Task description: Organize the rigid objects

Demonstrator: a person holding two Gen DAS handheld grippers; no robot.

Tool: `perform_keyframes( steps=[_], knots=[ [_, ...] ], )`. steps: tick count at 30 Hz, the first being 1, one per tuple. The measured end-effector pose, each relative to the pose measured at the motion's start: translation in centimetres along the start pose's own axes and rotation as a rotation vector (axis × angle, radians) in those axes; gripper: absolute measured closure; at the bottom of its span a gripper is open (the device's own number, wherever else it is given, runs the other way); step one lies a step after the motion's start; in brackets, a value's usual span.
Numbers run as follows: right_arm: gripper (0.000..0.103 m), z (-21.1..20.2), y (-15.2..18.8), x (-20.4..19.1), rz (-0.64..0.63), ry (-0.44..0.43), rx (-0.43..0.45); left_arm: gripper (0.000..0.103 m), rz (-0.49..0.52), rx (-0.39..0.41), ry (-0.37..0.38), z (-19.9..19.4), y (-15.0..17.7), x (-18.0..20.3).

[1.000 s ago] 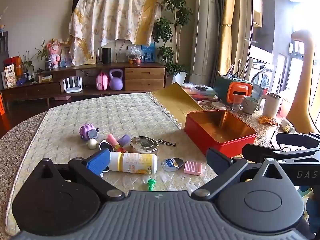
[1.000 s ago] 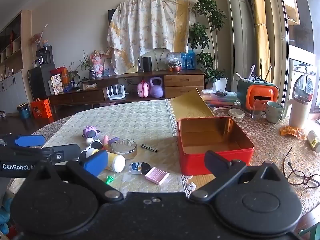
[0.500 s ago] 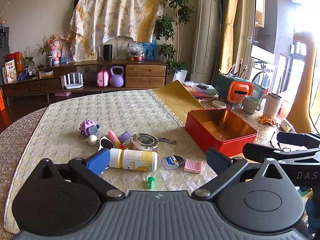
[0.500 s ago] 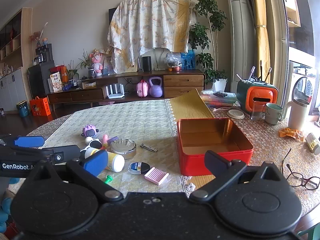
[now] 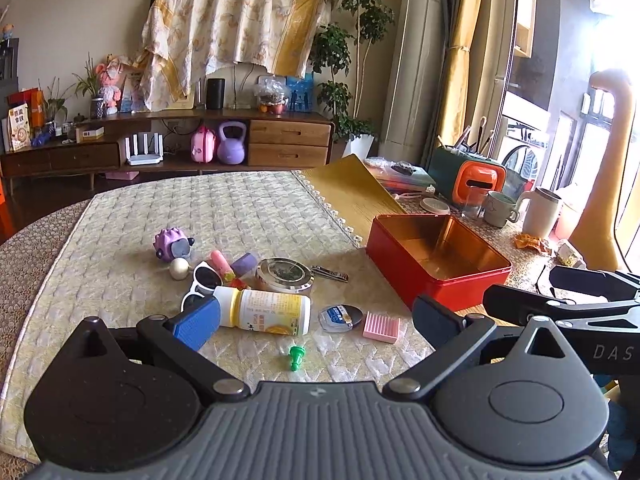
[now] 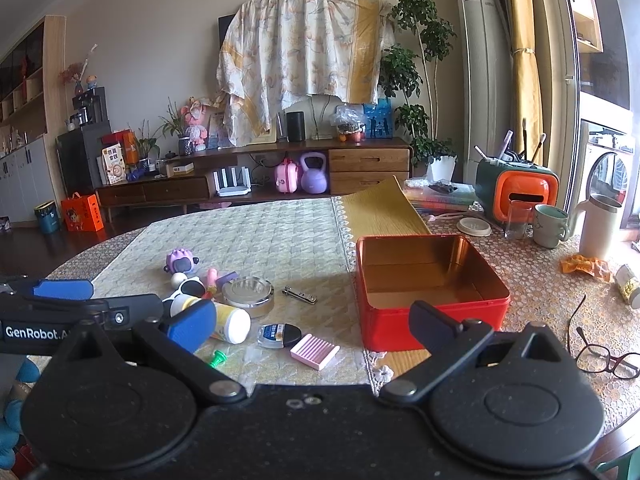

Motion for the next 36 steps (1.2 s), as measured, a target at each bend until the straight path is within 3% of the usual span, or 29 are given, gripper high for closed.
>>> perform_keyframes(
  steps=[8, 16, 22, 33, 36],
  knots=[
    [0.0, 1.6, -0.1, 0.1, -0.005, -0.009, -0.031, 0.0, -0.001, -0.025, -0.004, 1.4, 0.1, -0.2],
    [0.0, 3.7, -0.2, 0.4, -0.077, -0.08, -0.067, 0.0, -0.007, -0.035, -0.022, 4.5, -0.3, -1.8],
    [0.002, 6.8, 0.3, 1.3, -0.118, -0.117, -0.138, 0.0, 0.066, -0.046, -0.052, 8.3, 0.0, -2.0],
    [0.008, 11.5, 1.6, 3.8, -0.087, -0.18, -0.281, 0.0, 0.079, -0.102, -0.085, 13.1, 0.4, -2.1],
    [0.009, 12.2, 1.8, 4.0, -0.109, -0.206, -0.311, 0.0, 0.118, -0.1, -0.035, 13.6, -0.1, -1.8]
  ],
)
Point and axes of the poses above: each gripper's, at about its wrist camera, not at the fingertips, and z roughly the way its jaws point, x to its right, y to its underside, the point moved 1 cm from there along z, roughly the way its jaws point, and after that the axes turned 10 degrees about -y, right-handed, at the moved point
